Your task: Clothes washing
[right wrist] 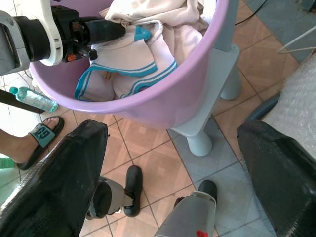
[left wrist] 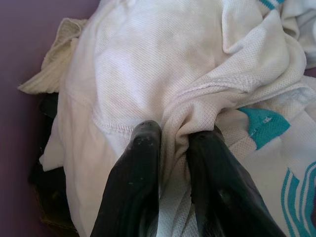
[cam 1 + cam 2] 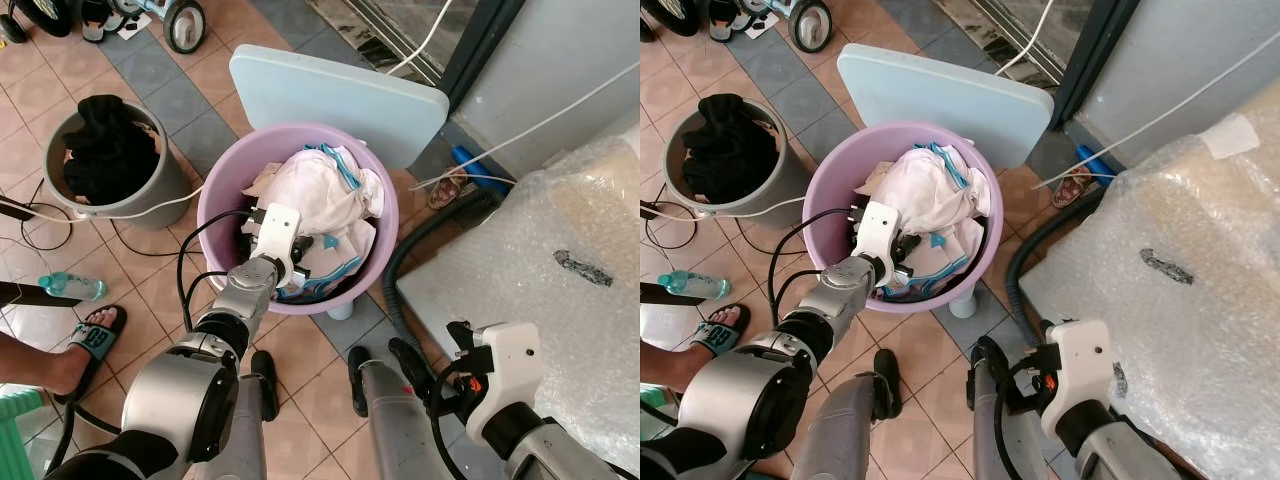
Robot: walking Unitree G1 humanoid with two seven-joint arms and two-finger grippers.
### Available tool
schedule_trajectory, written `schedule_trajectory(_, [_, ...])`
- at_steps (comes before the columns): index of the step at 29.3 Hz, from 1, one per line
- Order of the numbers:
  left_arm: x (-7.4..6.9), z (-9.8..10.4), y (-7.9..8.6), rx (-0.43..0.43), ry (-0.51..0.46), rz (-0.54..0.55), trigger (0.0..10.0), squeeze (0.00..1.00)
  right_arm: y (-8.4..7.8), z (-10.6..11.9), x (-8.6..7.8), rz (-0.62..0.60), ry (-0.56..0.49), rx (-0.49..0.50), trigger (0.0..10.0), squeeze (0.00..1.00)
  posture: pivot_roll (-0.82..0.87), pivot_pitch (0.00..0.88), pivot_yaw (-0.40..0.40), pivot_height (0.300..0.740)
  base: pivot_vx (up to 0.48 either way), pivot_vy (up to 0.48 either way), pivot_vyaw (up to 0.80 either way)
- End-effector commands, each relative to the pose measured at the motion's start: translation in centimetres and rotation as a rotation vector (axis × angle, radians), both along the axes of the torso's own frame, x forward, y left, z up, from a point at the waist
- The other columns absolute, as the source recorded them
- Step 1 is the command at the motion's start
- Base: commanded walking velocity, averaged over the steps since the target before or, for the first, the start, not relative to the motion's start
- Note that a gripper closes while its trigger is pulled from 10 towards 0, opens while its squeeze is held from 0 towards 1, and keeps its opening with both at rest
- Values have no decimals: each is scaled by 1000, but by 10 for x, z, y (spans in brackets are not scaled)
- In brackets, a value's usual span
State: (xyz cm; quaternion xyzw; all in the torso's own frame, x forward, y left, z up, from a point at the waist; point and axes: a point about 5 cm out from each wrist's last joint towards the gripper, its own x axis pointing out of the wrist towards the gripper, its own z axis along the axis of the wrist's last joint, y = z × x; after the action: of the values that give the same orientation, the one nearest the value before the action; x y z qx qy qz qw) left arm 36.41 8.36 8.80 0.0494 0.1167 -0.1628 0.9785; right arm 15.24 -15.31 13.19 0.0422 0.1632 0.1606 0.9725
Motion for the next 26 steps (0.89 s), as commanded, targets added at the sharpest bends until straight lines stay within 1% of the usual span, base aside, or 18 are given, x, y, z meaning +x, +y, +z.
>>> schedule_trajectory(1, [2, 5, 6, -12, -50, 32, 0, 0, -2, -6, 0, -17, 21, -4, 10000, 0, -329, 343, 68, 740, 0, 0, 0])
schedule_trajectory(2, [4, 9, 6, -22, -74, 37, 0, 0, -1, -6, 2, -16, 16, -3, 10000, 0, -325, 338, 69, 740, 0, 0, 0])
schedule_trajectory(4, [9, 25, 8, -37, -164, 36, 0, 0, 5, -8, 18, -11, -23, 5, 10000, 0, -292, 290, 79, 740, 0, 0, 0])
schedule_trajectory(6, [10, 28, 8, -38, -183, 34, 0, 0, 6, -8, 22, -9, -31, 6, 10000, 0, -292, 290, 79, 740, 0, 0, 0])
schedule_trajectory(7, [14, 41, 10, -45, -260, 46, 0, 0, 10, -8, 34, -14, -65, 15, 10000, 0, -251, 242, 87, 740, 0, 0, 0])
schedule_trajectory(8, [16, 49, 10, -36, -307, 44, 0, 0, 11, -7, 38, -19, -81, 16, 10000, 0, -251, 242, 87, 740, 0, 0, 0])
schedule_trajectory(9, [17, 55, 11, -25, -346, 41, 0, 0, 12, -8, 43, -23, -92, 15, 10000, 0, -229, 221, 89, 740, 0, 0, 0])
schedule_trajectory(10, [17, 55, 11, -25, -346, 41, 0, 0, 12, -8, 43, -23, -92, 15, 10000, 0, -229, 221, 89, 740, 0, 0, 0])
schedule_trajectory(13, [22, 88, 14, -62, -523, 105, 0, 0, 12, -9, 59, -71, -140, 32, 10000, 0, -184, 172, 81, 740, 0, 0, 0])
schedule_trajectory(14, [22, 88, 14, -62, -523, 105, 0, 0, 12, -9, 59, -71, -140, 32, 10000, 0, -184, 172, 81, 740, 0, 0, 0])
schedule_trajectory(15, [19, 106, 15, -74, -641, 118, 0, 0, 14, -10, 69, -94, -165, 38, 10000, 0, -158, 129, 73, 740, 0, 0, 0])
schedule_trajectory(17, [14, 123, 15, -78, -752, 90, 0, 0, 16, -11, 76, -103, -185, 40, 10000, 0, -143, 101, 72, 740, 0, 0, 0])
schedule_trajectory(18, [14, 123, 15, -78, -752, 90, 0, 0, 16, -11, 76, -103, -185, 40, 10000, 0, -143, 101, 72, 740, 0, 0, 0])
schedule_trajectory(19, [8, 136, 17, -79, -830, 70, 0, 0, 17, -12, 82, -108, -201, 32, 10000, 0, -133, 81, 78, 740, 0, 0, 0])
schedule_trajectory(21, [2, 148, 21, -80, -890, 58, 0, 0, 17, -14, 85, -118, -210, 21, 10000, 0, -126, 68, 87, 740, 0, 0, 0])
schedule_trajectory(22, [2, 148, 21, -80, -890, 58, 0, 0, 17, -14, 85, -118, -210, 21, 10000, 0, -126, 68, 87, 740, 0, 0, 0])
schedule_trajectory(23, [-9, 162, 26, -91, -955, 48, 0, 0, 12, -17, 89, -141, -223, 9, 10000, 0, -113, 59, 95, 740, 0, 0, 0])
schedule_trajectory(26, [-16, 167, 28, -90, -980, 39, 0, 0, 9, -18, 92, -155, -230, 0, 10000, 0, -105, 52, 103, 740, 0, 0, 0])
